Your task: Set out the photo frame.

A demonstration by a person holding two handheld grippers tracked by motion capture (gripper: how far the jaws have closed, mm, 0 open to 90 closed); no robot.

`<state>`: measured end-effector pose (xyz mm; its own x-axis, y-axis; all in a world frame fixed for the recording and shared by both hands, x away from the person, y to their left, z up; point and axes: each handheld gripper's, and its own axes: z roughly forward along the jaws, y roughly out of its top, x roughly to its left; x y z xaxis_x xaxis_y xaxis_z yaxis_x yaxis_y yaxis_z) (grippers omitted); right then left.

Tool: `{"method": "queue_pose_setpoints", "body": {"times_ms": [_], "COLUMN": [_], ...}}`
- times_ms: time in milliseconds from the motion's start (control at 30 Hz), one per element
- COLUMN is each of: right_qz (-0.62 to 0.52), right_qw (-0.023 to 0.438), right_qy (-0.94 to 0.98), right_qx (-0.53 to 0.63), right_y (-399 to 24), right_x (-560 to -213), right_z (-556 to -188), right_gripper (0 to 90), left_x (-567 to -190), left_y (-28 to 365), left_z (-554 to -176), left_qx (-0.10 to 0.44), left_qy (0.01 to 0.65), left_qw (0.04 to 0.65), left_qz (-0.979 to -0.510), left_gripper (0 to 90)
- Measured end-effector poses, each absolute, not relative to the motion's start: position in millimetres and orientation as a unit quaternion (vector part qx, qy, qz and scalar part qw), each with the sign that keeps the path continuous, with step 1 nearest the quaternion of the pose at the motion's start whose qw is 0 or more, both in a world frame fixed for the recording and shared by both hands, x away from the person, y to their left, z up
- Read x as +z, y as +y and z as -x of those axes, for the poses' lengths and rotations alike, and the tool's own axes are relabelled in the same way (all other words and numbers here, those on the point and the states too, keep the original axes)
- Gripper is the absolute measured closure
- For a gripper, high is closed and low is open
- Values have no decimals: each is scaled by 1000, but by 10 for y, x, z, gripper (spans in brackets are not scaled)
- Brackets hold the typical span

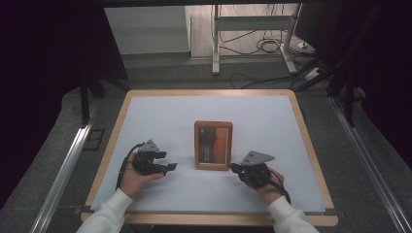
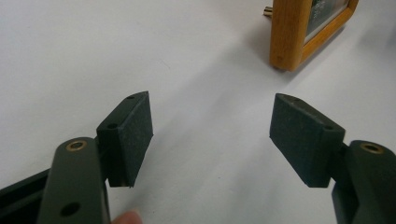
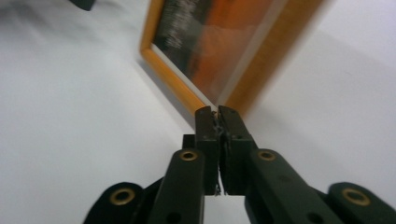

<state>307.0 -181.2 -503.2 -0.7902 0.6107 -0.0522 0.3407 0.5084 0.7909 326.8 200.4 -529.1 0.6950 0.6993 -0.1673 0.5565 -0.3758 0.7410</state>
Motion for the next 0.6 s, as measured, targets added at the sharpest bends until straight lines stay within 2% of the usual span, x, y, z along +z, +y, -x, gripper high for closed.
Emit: {"method": "queue_pose_setpoints", "body": {"times_ms": [33,100,200,300,600], "right_qz": [-288,-320,-347,-367,-389], "right_qw": [166,173,176,187,192], "right_qy": [848,831,815,806,795], "right_qx": [413,422,429,425,424], "right_y": [-1883,-2037,-2210,-2364,-2536], "right_x": [-5029,-5024,-5016,-5021,-5052], "right_z": [-3064,-3049,-3030,-2997,-2994], "right_gripper": [771,538,373,310,256], "left_x": [-5288,-5280,-5267,-5267,-5254], "left_y": [2001,1999,1992,2001,2019], "left_z": [-3262,-3253,-3228,-3188,-3137], "left_qx": [88,89,91,92,97], "left_qy": [380,379,379,379,378], "left_qw": [409,409,412,412,417], "left_qz": [-825,-825,-824,-824,-821], "left_gripper": [297,297,297,296,296]}}
